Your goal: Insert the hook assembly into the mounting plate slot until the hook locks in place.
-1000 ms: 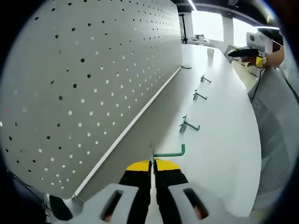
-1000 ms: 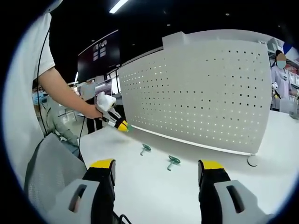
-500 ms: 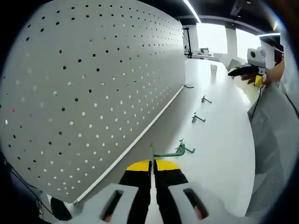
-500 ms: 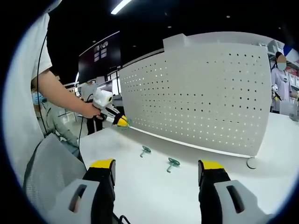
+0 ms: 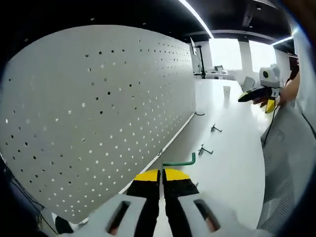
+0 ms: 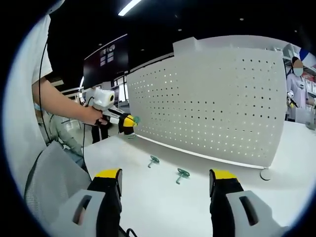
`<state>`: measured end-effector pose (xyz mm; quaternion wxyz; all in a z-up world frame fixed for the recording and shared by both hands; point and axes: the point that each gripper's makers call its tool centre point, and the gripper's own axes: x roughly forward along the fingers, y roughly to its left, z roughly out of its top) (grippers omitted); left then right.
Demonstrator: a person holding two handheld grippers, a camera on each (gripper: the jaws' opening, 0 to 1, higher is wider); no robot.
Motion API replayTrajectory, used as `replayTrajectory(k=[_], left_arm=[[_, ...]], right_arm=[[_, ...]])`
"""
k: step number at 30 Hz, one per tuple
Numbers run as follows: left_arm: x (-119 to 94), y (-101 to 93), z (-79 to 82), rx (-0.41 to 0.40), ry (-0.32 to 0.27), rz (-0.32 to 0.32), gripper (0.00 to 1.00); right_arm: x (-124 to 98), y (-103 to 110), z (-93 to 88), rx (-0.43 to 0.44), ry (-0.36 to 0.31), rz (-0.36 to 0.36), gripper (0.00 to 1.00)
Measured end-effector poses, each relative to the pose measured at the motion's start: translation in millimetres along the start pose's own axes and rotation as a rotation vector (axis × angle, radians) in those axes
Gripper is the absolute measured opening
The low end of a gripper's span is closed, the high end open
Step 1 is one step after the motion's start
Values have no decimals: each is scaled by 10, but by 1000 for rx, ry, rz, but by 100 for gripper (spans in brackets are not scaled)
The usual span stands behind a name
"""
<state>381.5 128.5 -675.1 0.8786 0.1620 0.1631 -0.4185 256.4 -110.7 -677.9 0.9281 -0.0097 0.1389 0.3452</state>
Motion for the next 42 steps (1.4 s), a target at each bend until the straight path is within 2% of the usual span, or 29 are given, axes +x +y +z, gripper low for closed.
replayTrajectory(k=[7, 8, 12, 15, 17, 22, 36, 42], left_arm=[[-78, -64, 141, -9, -54, 20, 1], [-93, -76, 189, -22, -81, 24, 1], [-148, -150, 301, -33, -119, 42, 1], [-164, -206, 355, -31, -132, 44, 1], [-195, -207, 431, -53, -169, 54, 1], [-254, -273, 528, -43, -195, 61, 1], [-388, -475, 928, -64, -313, 71, 2], [-385, -483, 952, -77, -324, 80, 2]], right_arm=[[2, 10, 14, -1, -4, 4, 70], [3, 13, 17, -1, -4, 5, 70], [3, 14, 26, -2, -8, 4, 70], [3, 20, 28, -4, -5, 4, 69], [6, 25, 26, -6, -4, 5, 69], [3, 17, 30, -4, -8, 4, 69], [-6, 11, 43, 3, -18, 4, 69], [-5, 7, 39, 1, -20, 6, 69]])
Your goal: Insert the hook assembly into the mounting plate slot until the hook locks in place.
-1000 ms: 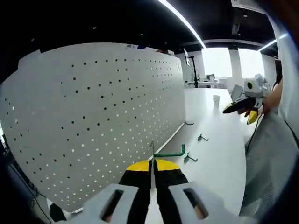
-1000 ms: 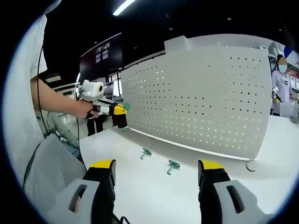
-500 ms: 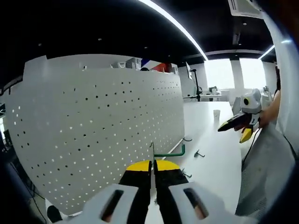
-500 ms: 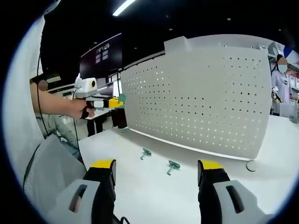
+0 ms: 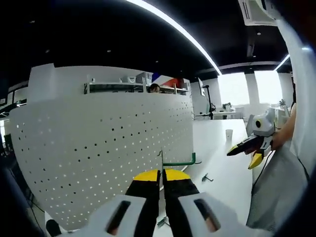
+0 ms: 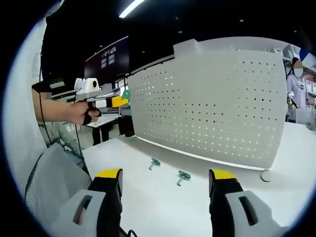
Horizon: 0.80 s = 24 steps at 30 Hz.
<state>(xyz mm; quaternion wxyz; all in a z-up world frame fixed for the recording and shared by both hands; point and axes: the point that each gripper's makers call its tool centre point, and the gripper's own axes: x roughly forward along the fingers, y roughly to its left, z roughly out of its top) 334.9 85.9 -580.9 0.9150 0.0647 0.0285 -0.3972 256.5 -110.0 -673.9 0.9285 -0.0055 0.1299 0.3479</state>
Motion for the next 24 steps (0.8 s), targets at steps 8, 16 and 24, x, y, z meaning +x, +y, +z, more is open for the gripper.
replayTrajectory(k=[8, 16, 24], left_arm=[[1, -4, -23, -13, 0, 0, 2], [-7, 1, -35, -19, 3, 4, 2], [9, 5, -38, -20, 3, 4, 2]], right_arm=[[-21, 10, 92, 35, -34, 12, 66], [-95, 11, 317, 141, -149, 55, 66], [30, 155, 512, 76, -160, 88, 61]])
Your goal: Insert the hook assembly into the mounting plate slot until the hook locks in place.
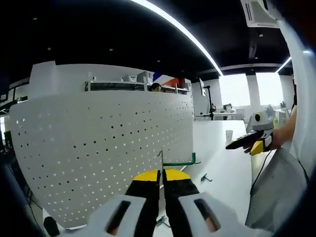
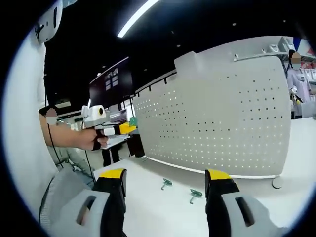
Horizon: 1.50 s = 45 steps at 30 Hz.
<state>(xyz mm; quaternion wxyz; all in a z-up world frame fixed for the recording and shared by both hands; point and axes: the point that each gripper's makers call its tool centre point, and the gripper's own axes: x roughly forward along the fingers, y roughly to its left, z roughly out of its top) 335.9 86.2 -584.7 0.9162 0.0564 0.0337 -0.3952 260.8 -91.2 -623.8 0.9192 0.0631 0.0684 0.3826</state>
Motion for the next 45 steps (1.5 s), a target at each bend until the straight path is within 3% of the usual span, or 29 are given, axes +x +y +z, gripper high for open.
replayTrajectory(k=[21, 36, 45], left_arm=[[50, -27, 15, -7, -8, 11, 2], [79, -78, 61, -19, -27, 17, 2], [94, -114, 99, -18, -36, 11, 2]], right_arm=[[557, 407, 292, -6, -99, 104, 42], [844, 485, 408, 8, -136, 114, 29], [1064, 689, 464, -15, -144, 153, 22]])
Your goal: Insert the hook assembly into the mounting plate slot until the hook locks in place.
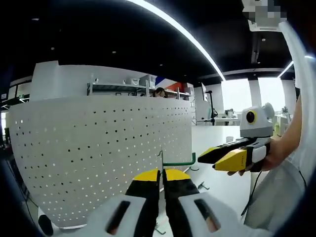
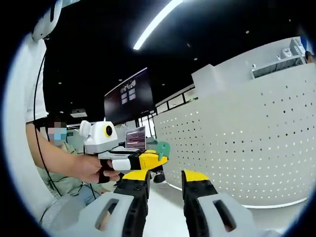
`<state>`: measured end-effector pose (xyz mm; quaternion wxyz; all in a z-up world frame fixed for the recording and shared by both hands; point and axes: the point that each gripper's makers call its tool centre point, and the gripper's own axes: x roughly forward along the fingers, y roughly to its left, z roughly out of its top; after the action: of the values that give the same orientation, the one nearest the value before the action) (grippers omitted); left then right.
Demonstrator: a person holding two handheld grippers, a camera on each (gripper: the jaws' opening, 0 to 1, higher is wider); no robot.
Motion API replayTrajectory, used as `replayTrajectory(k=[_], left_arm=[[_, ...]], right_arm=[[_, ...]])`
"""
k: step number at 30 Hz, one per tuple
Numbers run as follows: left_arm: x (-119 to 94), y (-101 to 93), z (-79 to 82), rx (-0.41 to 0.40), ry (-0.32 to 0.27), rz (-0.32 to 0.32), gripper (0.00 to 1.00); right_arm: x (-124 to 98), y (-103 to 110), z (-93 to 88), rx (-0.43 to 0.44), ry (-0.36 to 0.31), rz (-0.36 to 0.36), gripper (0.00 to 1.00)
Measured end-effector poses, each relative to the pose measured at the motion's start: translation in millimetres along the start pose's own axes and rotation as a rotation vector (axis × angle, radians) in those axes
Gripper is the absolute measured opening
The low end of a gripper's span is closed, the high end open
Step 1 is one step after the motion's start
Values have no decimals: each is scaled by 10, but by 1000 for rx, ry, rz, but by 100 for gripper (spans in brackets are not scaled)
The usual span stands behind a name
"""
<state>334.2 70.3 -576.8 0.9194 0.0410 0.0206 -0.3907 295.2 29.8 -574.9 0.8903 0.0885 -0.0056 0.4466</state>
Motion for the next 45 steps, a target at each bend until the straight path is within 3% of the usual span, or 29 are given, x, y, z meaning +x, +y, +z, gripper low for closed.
replayTrajectory(k=[3, 18, 36, 39, 42, 45], left_arm=[[-1, 15, 18, -9, -6, 7, 2], [40, -70, 93, -30, -36, -8, 2], [50, -123, 108, -33, -46, -8, 1], [70, -175, 87, 34, -13, -16, 1], [60, -166, 115, 4, -26, -10, 1], [59, -170, 91, -9, -21, -5, 1]], right_arm=[[65, 18, 90, 8, -39, -5, 20], [293, 38, 151, 14, -58, 6, 14], [357, -7, 195, 77, -94, -19, 4], [363, -22, 192, 80, -87, -30, 4], [360, -14, 195, 128, -87, -27, 3], [356, -19, 177, 119, -78, -29, 3]])
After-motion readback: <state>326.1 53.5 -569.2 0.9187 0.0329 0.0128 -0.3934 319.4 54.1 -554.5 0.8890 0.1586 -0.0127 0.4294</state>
